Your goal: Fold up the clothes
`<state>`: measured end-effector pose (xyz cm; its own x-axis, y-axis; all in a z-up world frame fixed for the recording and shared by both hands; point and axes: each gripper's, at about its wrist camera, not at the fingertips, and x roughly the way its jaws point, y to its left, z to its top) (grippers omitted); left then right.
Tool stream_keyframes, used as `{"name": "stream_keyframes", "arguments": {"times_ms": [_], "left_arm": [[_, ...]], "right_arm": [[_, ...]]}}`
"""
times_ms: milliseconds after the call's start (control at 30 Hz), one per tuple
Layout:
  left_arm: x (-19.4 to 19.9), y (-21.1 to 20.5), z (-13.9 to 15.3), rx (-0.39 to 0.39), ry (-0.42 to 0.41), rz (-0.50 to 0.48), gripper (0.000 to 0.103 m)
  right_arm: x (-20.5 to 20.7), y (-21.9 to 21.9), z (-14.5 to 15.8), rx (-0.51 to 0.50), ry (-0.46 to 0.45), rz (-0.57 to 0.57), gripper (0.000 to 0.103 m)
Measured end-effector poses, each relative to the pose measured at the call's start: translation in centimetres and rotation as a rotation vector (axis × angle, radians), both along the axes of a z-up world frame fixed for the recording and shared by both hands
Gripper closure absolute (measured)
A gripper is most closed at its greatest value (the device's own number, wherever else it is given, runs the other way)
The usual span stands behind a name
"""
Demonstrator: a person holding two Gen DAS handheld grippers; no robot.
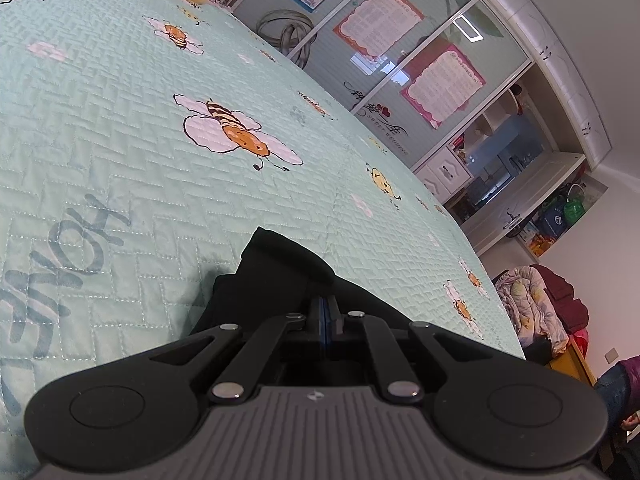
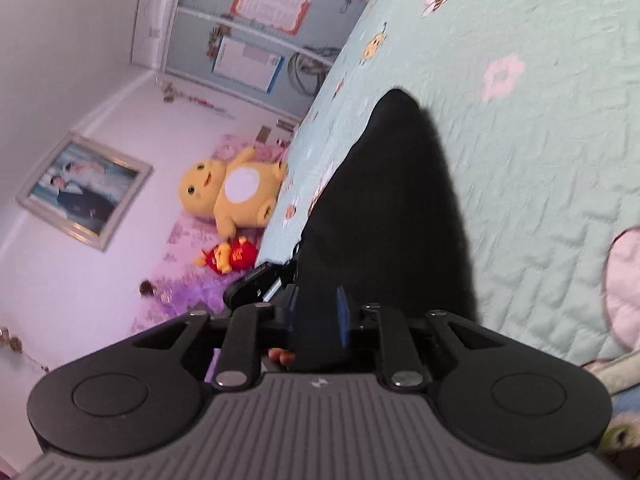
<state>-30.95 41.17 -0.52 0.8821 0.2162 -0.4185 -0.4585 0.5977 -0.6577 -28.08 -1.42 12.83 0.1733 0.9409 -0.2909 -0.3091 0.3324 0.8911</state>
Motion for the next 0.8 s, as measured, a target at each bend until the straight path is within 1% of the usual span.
{"name": "stream_keyframes", "arguments": {"times_ms": [33,67,100,133,167,233,267,300,367,400,433,467,500,533,600,667,700,733,800], "left_arm": [[0.0,0.0,0.0,-0.001,-0.001,-0.001,0.096],[0.0,0.0,0.0,-0.002,-0.001,-0.001,0.096],[0.0,0.0,0.0,-0.002,-0.001,-0.001,0.096],[0.0,0.0,0.0,0.001,0.001,0.0,0.096],[0.1,0.0,0.1,0.004,0.003,0.0,0.096],[0.1,0.0,0.1,0.009,0.007,0.0,0.096],[0.1,0.0,0.1,0.01,0.008,0.001,0.096],[0.1,0.0,0.1,0.01,0.007,0.001,0.096],[0.1,-0.1,0.1,0.014,0.009,0.002,0.096],[0.1,-0.1,0.2,0.016,0.01,0.002,0.096],[0.1,-0.1,0.2,0.016,0.01,0.002,0.096],[0.1,-0.1,0.2,0.017,0.01,0.002,0.096],[0.0,-0.1,0.2,0.018,0.01,0.001,0.096],[0.1,-0.1,0.2,0.019,0.011,0.001,0.096],[0.1,-0.1,0.2,0.019,0.011,0.001,0.096],[0.1,0.0,0.1,0.014,0.009,0.0,0.096],[0.1,0.0,0.1,0.013,0.008,0.0,0.096],[0.1,0.0,0.1,0.012,0.007,0.0,0.096],[0.0,0.0,0.1,0.012,0.007,0.0,0.096]], "right_arm": [[-0.1,0.4,-0.5,-0.028,-0.003,0.011,0.086],[-0.2,0.6,-1.3,-0.054,-0.001,0.006,0.098],[-0.1,0.5,-2.1,-0.055,0.019,-0.013,0.103],[0.0,0.1,-2.4,-0.042,0.049,-0.027,0.103],[-0.1,-0.3,-2.2,-0.05,0.05,-0.031,0.103],[-0.8,0.0,-0.3,-0.123,-0.026,-0.03,0.103],[-1.4,0.2,0.8,-0.139,-0.056,-0.032,0.099],[-1.9,0.4,1.8,-0.134,-0.082,-0.024,0.094],[-2.6,1.0,3.0,-0.082,-0.105,0.014,0.093],[-2.8,1.4,3.1,-0.067,-0.108,0.033,0.088],[-2.9,1.9,2.6,-0.081,-0.099,0.047,0.082],[-2.8,2.4,1.7,-0.116,-0.085,0.056,0.081],[-2.7,2.7,0.7,-0.147,-0.064,0.059,0.092],[-2.5,2.4,-0.3,-0.153,-0.031,0.048,0.103],[-2.5,1.5,-1.3,-0.124,0.028,0.026,0.103],[-2.7,1.4,-0.4,-0.159,0.0,0.031,0.103],[-2.8,1.5,-0.4,-0.166,-0.001,0.032,0.096],[-2.8,1.6,-0.5,-0.173,-0.002,0.033,0.092],[-2.9,1.7,-0.5,-0.187,-0.003,0.036,0.087]]}}
